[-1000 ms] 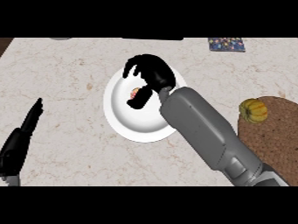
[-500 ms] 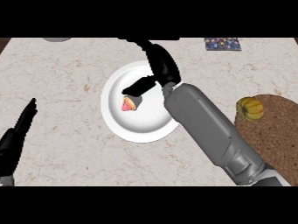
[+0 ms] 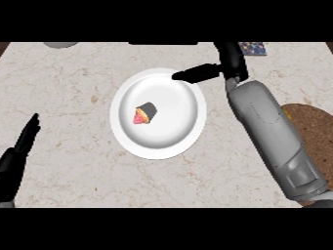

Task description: Pick the cupcake from the placemat and place it in the plate

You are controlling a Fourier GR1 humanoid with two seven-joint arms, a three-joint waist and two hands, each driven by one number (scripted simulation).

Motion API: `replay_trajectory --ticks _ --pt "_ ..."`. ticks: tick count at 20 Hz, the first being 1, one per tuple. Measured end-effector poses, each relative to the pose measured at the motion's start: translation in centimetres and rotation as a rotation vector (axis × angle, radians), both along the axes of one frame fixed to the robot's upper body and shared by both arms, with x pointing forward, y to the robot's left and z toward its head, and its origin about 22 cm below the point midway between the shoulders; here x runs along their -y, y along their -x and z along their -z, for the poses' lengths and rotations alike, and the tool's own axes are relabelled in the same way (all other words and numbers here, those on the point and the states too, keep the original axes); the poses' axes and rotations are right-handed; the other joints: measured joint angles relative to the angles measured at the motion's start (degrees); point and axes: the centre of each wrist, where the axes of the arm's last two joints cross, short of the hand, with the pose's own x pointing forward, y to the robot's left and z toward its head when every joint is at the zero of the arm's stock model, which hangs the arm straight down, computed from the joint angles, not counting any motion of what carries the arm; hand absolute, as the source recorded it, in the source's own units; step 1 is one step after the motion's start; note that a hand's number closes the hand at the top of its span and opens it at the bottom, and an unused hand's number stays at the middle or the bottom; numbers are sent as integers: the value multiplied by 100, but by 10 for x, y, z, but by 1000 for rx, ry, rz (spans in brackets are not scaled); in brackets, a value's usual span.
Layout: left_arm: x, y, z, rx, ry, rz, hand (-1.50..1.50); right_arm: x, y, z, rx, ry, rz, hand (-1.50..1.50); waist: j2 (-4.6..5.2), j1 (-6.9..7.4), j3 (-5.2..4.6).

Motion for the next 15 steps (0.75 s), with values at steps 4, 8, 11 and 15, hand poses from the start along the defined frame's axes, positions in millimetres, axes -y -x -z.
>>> replay_trajectory --ticks 4,8,11,15 --pt "1 2 -2 0 -7 2 0 55 -6 13 41 -66 0 -150 6 17 1" --pt "-2 4 -2 3 -11 -1 0 103 -7 20 91 -72 -8 -150 8 26 1" --pt "-1 1 1 0 -7 2 0 136 -6 24 107 -59 -23 -150 11 26 0" --pt "1 1 1 -1 -6 3 0 170 -5 24 109 -55 -34 -150 8 30 -1"
